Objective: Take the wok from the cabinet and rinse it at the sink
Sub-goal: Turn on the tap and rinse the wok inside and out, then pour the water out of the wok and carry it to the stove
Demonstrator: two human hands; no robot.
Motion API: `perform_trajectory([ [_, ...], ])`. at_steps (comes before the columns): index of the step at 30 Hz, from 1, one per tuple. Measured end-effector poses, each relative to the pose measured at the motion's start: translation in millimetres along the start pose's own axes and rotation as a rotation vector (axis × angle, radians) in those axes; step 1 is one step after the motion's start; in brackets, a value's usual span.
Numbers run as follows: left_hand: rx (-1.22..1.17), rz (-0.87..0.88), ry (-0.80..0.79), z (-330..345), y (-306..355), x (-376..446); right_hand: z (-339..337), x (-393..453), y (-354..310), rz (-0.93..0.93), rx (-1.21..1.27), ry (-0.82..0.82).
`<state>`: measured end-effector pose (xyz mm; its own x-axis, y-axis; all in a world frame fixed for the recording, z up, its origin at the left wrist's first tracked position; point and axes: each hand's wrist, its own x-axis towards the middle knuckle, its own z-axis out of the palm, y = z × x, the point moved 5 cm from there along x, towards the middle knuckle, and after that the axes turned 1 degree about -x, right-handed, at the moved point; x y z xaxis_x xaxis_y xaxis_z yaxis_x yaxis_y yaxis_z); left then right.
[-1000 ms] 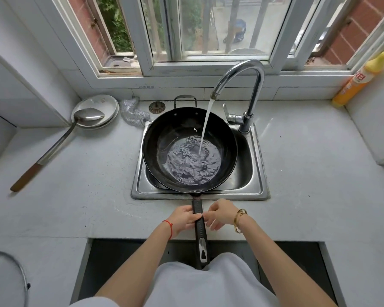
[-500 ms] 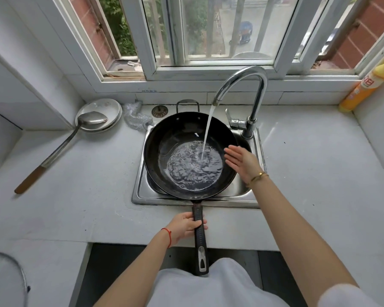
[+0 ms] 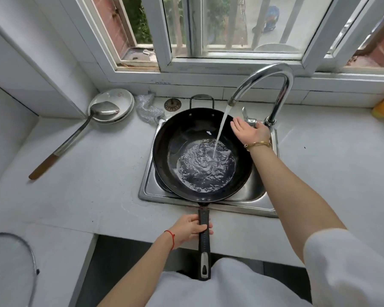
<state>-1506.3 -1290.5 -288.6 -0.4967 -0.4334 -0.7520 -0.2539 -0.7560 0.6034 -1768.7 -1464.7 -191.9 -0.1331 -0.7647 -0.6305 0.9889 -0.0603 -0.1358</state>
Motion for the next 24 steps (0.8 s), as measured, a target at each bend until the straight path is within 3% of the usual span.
perform_trajectory([
  [14, -0.014, 0.012, -0.018, 1, 1, -3, 11, 11, -4, 0.114, 0.412, -0.017],
  [24, -0.009, 0.014, -0.011, 3, 3, -3, 1, 2, -16, 0.052, 0.641, -0.074],
])
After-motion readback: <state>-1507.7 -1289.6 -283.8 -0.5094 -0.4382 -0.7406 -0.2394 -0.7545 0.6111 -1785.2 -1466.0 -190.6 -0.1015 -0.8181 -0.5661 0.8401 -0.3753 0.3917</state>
